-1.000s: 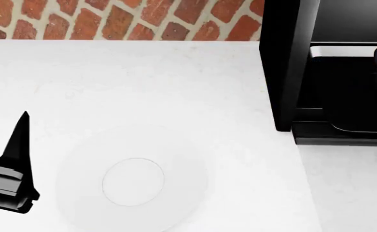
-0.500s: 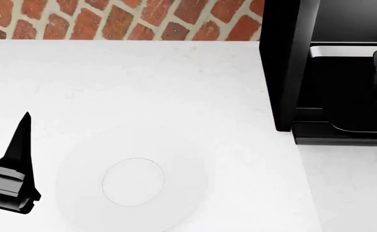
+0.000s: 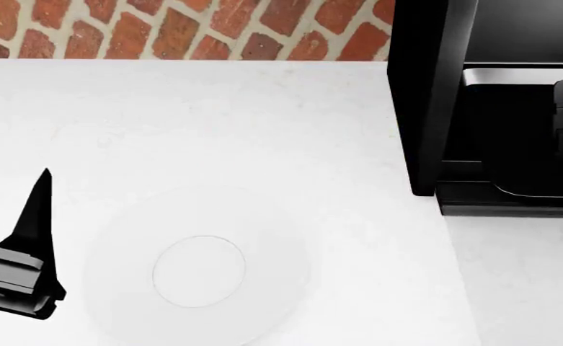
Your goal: Place the scone on the tray of the toaster oven.
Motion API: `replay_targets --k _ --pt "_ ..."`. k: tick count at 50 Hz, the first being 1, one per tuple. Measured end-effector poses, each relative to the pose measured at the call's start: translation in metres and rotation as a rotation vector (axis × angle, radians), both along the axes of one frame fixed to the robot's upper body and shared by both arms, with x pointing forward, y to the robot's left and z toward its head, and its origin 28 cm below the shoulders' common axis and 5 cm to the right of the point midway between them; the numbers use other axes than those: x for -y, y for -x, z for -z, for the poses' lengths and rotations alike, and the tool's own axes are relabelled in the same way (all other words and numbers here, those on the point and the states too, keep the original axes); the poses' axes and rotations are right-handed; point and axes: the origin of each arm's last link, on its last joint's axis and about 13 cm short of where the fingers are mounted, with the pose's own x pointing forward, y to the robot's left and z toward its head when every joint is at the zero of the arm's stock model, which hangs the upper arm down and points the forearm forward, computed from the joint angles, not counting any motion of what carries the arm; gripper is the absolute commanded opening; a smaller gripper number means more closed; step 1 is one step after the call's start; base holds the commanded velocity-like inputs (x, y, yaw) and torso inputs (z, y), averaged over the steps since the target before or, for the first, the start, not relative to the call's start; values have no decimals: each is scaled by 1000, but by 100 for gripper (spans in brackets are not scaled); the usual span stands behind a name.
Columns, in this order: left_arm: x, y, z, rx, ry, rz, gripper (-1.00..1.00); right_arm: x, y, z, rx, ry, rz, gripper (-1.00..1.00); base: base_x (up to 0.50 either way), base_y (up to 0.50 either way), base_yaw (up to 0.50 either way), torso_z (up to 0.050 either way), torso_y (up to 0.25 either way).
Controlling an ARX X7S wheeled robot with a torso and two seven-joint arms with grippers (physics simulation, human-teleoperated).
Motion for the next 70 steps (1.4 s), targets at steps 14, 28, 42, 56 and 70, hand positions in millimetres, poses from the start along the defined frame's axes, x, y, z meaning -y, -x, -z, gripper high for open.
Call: replay_targets --k 14,28,42,56,70 --pt "1 -1 0 -3 -2 2 100 0 -6 4 -3 -4 3 -100 0 0 0 0 0" --pt "2 -2 0 -5 -4 5 100 2 -1 -3 22 -8 6 100 0 0 0 0 0" --pt "2 -4 1 -12 -3 15 100 0 14 -17 98 -28 -17 100 0 0 0 0 1" --pt "3 -4 2 -15 0 21 100 -3 48 -16 192 -61 -57 100 0 0 0 0 0" --pt "2 -2 3 -13 4 19 100 -18 89 -8 307 -64 -138 100 0 0 0 0 0"
